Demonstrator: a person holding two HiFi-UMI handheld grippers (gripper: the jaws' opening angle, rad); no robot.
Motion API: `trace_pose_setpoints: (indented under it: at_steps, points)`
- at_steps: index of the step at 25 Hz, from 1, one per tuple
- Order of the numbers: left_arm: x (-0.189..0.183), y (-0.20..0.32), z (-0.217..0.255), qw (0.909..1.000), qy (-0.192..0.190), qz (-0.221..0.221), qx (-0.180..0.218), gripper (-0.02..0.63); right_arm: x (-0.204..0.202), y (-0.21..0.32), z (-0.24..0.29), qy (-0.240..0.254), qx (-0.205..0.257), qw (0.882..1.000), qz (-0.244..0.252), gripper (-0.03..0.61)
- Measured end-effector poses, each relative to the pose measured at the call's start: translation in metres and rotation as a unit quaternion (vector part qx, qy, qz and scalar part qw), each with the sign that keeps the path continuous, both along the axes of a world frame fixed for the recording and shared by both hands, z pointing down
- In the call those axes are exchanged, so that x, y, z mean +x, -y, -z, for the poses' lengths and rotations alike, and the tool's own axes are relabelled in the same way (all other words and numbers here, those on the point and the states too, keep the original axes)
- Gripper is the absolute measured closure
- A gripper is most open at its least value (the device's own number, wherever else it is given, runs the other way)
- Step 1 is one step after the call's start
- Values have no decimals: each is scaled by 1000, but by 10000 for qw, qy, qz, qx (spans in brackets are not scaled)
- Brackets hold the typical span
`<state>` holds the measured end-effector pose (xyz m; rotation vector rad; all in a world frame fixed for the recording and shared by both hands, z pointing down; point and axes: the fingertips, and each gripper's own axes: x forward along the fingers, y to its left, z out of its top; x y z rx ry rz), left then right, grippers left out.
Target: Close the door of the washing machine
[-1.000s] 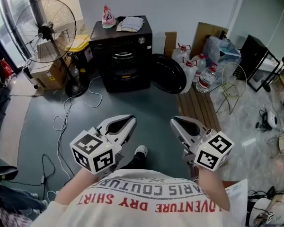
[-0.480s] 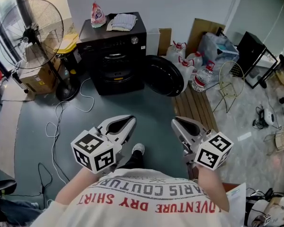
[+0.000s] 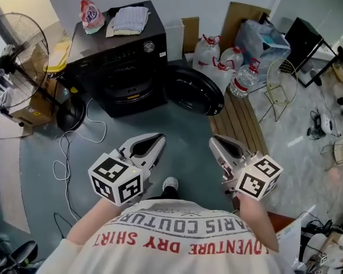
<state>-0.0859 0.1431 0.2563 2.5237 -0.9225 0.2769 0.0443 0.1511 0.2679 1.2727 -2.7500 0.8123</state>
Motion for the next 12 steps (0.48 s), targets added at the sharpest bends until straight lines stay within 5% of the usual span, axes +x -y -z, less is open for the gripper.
trace_pose_setpoints:
  at_steps: [12]
  points:
    - [29, 99, -40, 9980, 33, -553, -312, 575, 32, 71, -39, -28, -408, 9977, -533, 554]
